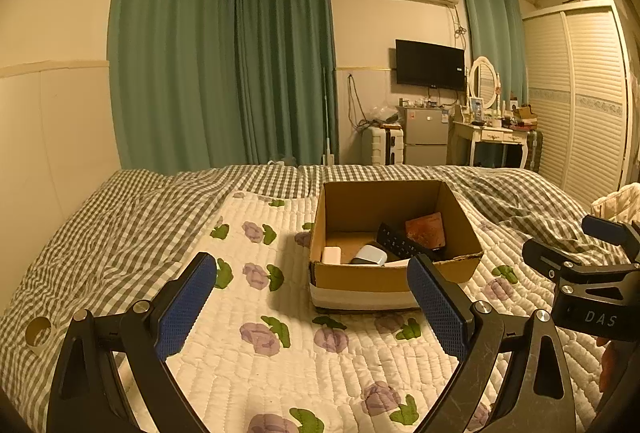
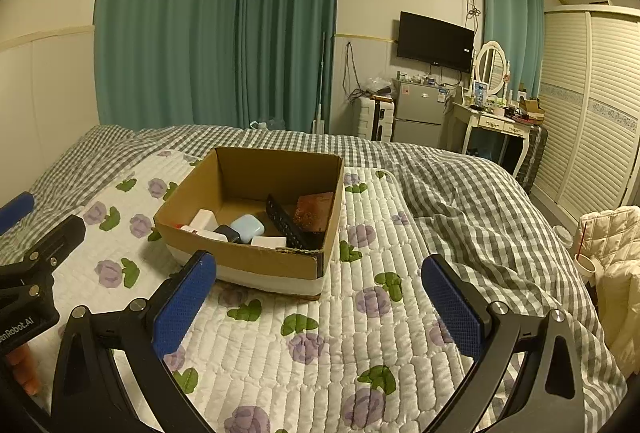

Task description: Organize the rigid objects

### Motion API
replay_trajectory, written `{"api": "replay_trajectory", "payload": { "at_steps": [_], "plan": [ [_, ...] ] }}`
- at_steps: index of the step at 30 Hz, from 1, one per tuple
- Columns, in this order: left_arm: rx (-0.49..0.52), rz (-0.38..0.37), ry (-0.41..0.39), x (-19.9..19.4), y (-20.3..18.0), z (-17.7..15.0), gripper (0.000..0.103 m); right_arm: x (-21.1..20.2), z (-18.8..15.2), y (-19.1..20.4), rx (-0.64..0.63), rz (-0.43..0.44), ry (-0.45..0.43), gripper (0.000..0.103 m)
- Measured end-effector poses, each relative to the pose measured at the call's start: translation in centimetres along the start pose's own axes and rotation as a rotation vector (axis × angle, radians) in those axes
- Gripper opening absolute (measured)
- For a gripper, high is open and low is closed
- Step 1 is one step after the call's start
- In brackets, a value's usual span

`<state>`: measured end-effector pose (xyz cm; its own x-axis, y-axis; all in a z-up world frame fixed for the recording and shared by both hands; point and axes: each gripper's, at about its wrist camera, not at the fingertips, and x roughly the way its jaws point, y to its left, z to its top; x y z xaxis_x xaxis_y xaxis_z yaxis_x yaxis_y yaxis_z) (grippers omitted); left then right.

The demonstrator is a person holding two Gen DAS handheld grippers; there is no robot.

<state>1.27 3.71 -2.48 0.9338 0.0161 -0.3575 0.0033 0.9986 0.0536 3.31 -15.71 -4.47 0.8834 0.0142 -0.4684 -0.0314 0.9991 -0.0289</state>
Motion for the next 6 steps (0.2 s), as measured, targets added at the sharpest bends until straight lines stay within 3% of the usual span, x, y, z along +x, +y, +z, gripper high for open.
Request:
{"api": "replay_trajectory", "payload": {
  "at_steps": [6],
  "plan": [
    [-0.012,0.009,-0.009,-0.21,0.33,0.04,0.098,-0.24,0.07,0.05,-0.001,-0.002,-0.003,0.103]
  ]
}}
